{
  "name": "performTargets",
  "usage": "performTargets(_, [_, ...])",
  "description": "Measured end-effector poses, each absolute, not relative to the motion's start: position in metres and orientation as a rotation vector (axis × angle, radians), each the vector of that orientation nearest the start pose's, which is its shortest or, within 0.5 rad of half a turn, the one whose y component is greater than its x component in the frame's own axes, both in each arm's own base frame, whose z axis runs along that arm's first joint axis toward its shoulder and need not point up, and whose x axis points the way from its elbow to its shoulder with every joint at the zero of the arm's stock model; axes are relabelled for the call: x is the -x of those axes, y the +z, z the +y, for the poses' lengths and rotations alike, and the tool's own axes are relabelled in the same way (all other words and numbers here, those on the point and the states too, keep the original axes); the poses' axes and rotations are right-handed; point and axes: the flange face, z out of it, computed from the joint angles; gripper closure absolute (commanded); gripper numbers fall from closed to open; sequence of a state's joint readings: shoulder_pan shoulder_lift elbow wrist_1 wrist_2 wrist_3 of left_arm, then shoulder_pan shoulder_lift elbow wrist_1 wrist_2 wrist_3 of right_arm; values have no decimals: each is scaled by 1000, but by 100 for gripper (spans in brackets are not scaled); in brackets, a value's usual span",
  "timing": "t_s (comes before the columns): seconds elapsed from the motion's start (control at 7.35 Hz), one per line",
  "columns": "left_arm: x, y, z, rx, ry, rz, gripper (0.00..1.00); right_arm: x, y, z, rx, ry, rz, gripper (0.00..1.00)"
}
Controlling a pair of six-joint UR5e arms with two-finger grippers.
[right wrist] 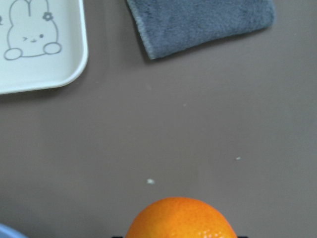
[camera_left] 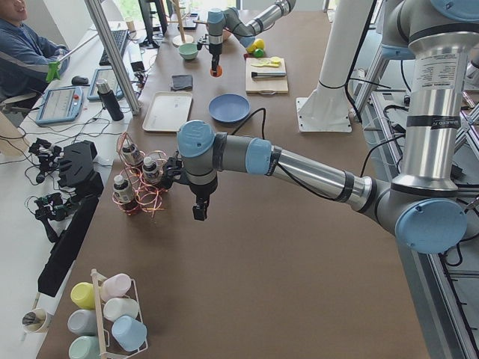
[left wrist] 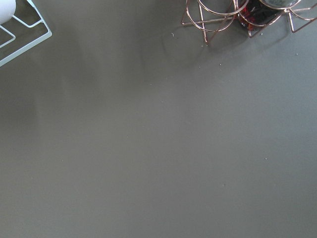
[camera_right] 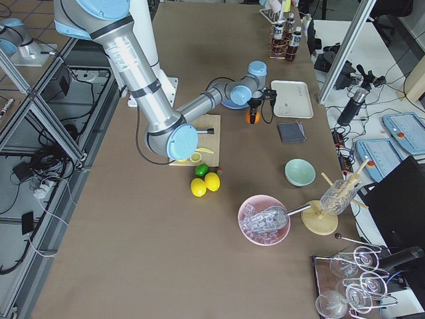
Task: Pick orange to plate
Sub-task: 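Carry the tangerine with the right gripper over the blue plate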
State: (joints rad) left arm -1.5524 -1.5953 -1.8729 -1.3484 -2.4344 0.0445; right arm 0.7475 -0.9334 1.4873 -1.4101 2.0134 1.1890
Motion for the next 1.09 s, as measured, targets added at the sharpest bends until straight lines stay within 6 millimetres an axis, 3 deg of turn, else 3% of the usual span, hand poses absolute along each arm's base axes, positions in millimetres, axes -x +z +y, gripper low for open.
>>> performTargets(0.14, [49, 516, -488, -108, 103, 862, 2, 502, 261, -539, 5, 253, -810, 100])
performTargets(0.41, [49, 518, -487, -105, 102, 862, 2, 566, 205, -499, 27, 326, -805, 100])
performTargets(0.68, [49, 522, -482, -97, 99, 862, 2, 617, 180, -479, 29, 358, -774, 100])
performTargets(0.95, [49, 524, -479, -93, 97, 862, 2, 632, 181, -474, 29, 359, -753, 100])
performTargets(1.09, [49, 524, -478, -93, 97, 862, 2, 634, 185, -474, 27, 354, -746, 65])
